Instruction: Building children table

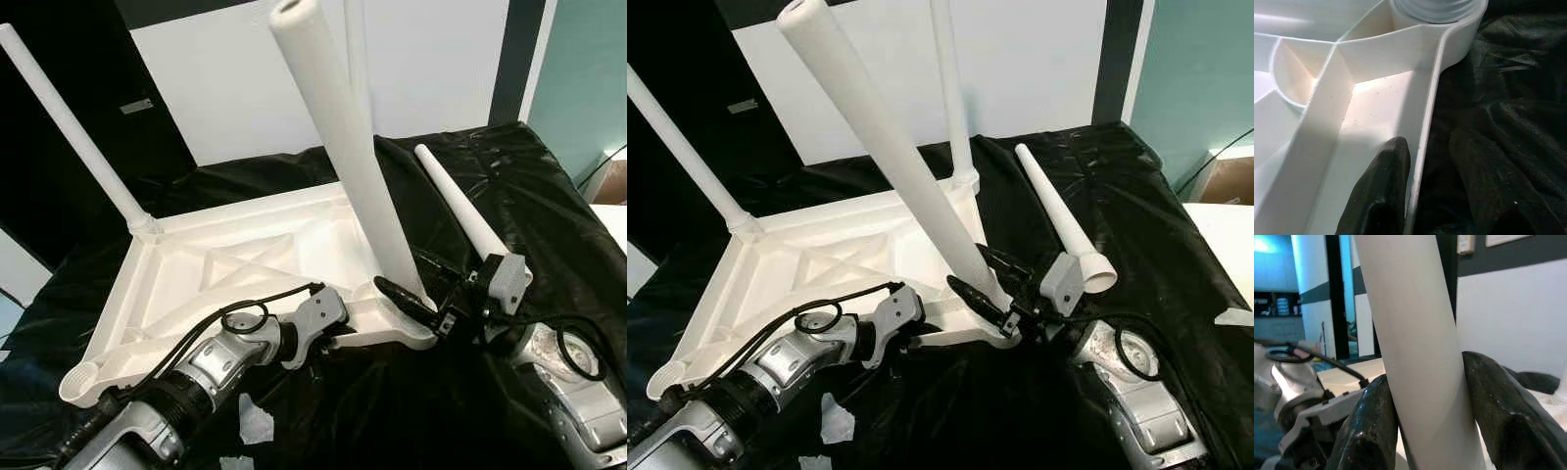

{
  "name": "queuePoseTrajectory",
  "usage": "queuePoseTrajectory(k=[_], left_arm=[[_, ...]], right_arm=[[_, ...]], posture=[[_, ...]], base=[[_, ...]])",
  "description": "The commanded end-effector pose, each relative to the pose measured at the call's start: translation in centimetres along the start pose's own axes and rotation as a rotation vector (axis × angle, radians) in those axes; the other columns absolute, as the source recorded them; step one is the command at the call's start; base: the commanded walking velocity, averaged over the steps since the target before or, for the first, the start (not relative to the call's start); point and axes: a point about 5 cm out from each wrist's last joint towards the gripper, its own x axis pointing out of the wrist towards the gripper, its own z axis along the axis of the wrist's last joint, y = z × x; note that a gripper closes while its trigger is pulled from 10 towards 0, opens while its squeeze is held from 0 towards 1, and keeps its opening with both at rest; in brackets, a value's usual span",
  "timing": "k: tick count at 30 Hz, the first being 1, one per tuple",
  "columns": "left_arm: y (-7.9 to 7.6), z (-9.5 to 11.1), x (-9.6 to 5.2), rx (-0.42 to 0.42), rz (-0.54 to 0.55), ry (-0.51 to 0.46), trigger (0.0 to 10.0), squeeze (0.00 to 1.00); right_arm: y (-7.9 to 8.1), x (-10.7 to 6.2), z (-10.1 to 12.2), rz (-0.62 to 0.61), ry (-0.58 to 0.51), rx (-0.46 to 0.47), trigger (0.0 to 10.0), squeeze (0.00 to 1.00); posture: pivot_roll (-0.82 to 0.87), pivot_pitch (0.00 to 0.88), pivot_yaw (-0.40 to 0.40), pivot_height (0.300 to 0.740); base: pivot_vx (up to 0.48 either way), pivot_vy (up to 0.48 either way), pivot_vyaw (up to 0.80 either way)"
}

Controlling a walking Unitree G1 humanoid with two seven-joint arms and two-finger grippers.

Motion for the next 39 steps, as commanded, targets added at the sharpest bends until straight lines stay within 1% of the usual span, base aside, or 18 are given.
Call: queuePoseTrajectory(k=[1,3,4,7,9,12,15,20,21,22,23,26,27,28,30,33,39], left_arm=[[-0.4,-0.6,0.1,-0.001,-0.068,0.022,10.0,0.00],[-0.4,-0.6,0.1,0.000,-0.068,0.023,10.0,0.00],[-0.4,-0.6,0.1,0.000,-0.068,0.023,10.0,0.00],[-0.3,-0.4,0.2,0.004,-0.071,0.022,10.0,0.00],[-0.3,-0.4,0.2,0.004,-0.071,0.022,10.0,0.00],[-0.2,-0.3,0.3,0.008,-0.072,0.020,10.0,0.00],[-0.2,-0.4,0.3,0.010,-0.071,0.021,10.0,0.00],[-0.2,-0.4,0.3,0.009,-0.070,0.020,10.0,0.00],[-0.2,-0.4,0.4,0.010,-0.066,0.017,10.0,0.00],[-0.2,-0.4,0.4,0.010,-0.066,0.017,10.0,0.00],[-0.2,-0.3,0.4,0.008,-0.062,0.011,10.0,0.00],[-0.2,-0.4,0.5,0.008,-0.050,-0.002,10.0,0.00],[-0.2,-0.5,0.5,0.008,-0.047,-0.003,10.0,0.00],[-0.2,-0.5,0.5,0.008,-0.047,-0.003,10.0,0.00],[-0.1,-0.4,0.5,0.006,-0.029,-0.013,10.0,0.00],[0.0,-0.3,0.4,-0.001,-0.019,-0.027,10.0,0.00],[-0.2,-0.8,0.1,-0.008,-0.007,-0.018,10.0,0.00]], right_arm=[[1.4,-1.6,-4.7,-0.058,0.245,0.238,10.0,0.00],[1.6,-1.5,-4.6,-0.096,0.235,0.297,10.0,0.00],[1.6,-1.5,-4.6,-0.096,0.235,0.297,10.0,0.00],[1.4,-1.5,-4.5,-0.139,0.233,0.344,10.0,0.00],[1.4,-1.5,-4.5,-0.139,0.233,0.344,10.0,0.00],[1.0,-1.3,-4.1,-0.173,0.227,0.375,10.0,0.00],[0.9,-1.1,-3.7,-0.163,0.233,0.393,10.0,0.00],[0.9,-1.0,-3.6,-0.147,0.245,0.397,10.0,0.00],[0.9,-1.0,-3.7,-0.132,0.278,0.383,10.0,0.00],[0.9,-1.0,-3.7,-0.132,0.278,0.383,10.0,0.00],[0.9,-1.0,-3.8,-0.142,0.285,0.353,10.0,0.00],[0.5,-1.4,-4.4,-0.386,0.200,0.351,10.0,0.00],[0.5,-1.5,-4.6,-0.425,0.195,0.345,10.0,0.00],[0.5,-1.5,-4.6,-0.425,0.195,0.345,10.0,0.00],[0.8,-1.7,-5.5,-0.475,0.212,0.305,10.0,0.00],[1.0,-1.8,-6.0,-0.495,0.211,0.291,10.0,0.00],[1.2,-1.3,-6.0,-0.511,0.192,0.236,10.0,0.00]], posture=[[-0.12,0.000,0.164,0.740],[-0.12,0.000,0.169,0.740],[-0.12,0.000,0.169,0.740],[-0.13,0.000,0.172,0.740],[-0.13,0.000,0.172,0.740],[-0.13,0.000,0.172,0.740],[-0.13,0.000,0.167,0.740],[-0.13,0.000,0.161,0.740],[-0.13,0.000,0.155,0.740],[-0.13,0.000,0.155,0.740],[-0.12,0.000,0.152,0.740],[-0.11,0.000,0.150,0.740],[-0.11,0.000,0.150,0.740],[-0.11,0.000,0.150,0.740],[-0.10,0.000,0.154,0.740],[-0.09,0.000,0.157,0.740],[-0.07,0.000,0.160,0.740]], base=[[0.000,0.000,0.00],[0.000,0.000,0.00],[0.000,0.000,0.00],[0.000,0.000,0.00],[0.000,0.000,0.00],[0.000,0.000,0.00],[0.000,0.000,0.00],[0.000,0.000,0.00],[0.000,0.000,0.00],[0.000,0.000,0.00],[0.000,0.000,0.00],[0.000,0.000,0.00],[0.000,0.000,0.00],[0.000,0.000,0.00],[0.000,0.000,0.00],[0.000,0.000,0.00],[0.000,0.000,0.00]])
